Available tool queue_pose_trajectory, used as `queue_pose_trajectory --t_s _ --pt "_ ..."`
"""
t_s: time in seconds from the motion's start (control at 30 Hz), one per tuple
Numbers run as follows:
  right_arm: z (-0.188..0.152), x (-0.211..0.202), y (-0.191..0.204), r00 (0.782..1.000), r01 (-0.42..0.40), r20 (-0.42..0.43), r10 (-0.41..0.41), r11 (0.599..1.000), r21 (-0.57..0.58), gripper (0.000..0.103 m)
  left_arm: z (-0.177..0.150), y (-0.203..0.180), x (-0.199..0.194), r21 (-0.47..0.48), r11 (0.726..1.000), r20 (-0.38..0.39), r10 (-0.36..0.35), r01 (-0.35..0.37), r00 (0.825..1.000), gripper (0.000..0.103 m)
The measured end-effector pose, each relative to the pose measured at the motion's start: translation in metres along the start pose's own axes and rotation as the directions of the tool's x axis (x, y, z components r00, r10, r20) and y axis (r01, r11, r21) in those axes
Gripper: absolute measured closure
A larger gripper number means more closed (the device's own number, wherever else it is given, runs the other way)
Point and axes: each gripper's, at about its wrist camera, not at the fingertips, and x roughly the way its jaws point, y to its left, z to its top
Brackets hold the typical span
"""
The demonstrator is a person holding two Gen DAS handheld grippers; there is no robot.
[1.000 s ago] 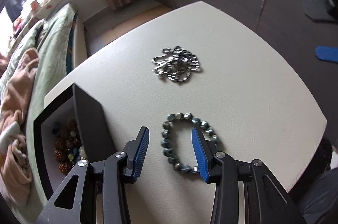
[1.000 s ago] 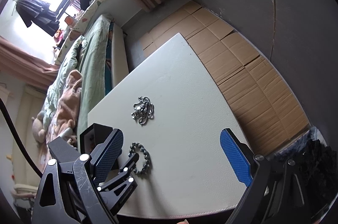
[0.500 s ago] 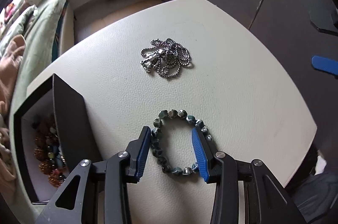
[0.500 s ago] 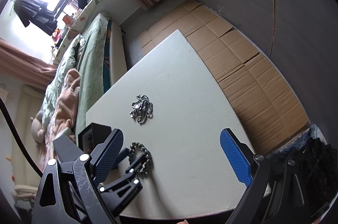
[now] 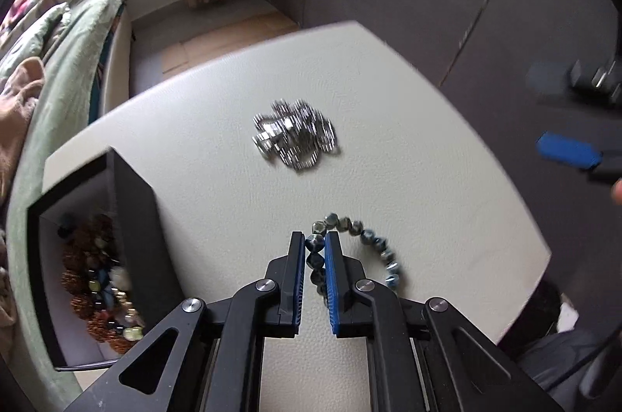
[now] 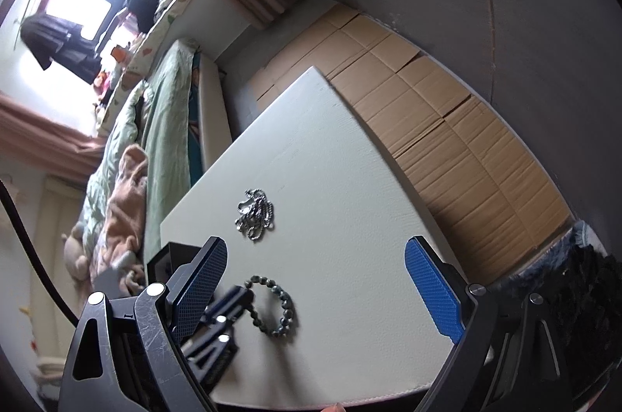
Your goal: Organize jewelry
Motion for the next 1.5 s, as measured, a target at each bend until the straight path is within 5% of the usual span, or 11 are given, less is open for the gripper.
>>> queue_pose_trajectory --t_s 0.2,0.77,1.13,1.33,1.5 --pt "-0.002 0.017 0.019 1.0 0.007 -0.016 -0.008 0.998 -0.061 0.01 0.01 0.021 -0.033 -0.085 0.995 0.097 -0.047 0.055 0.994 0.093" --pt "-0.008 0.081 0.053 0.988 -0.127 -0.097 0.123 0.992 -0.03 0.053 0.017 0.077 -0.111 -0.228 0.963 0.355 -0.058 0.147 0.933 0.093" --pt "-0.006 0.134 0.073 0.99 -0.026 -0.135 0.024 1.0 -0.015 0.053 0.009 0.124 -0.123 -0.337 0.929 0.379 -0.012 0.151 0.925 0.093" --pt "0.003 0.146 0.095 0.993 0.053 -0.101 -0.063 0.993 -0.103 0.053 0.004 0.138 -0.12 -0.378 0.916 0.369 0.014 0.137 0.929 0.093" --pt "0.003 0.159 0.125 0.978 0.177 -0.062 -0.199 0.95 -0.258 0.053 0.002 0.142 -0.119 -0.397 0.909 0.365 0.027 0.13 0.931 0.093"
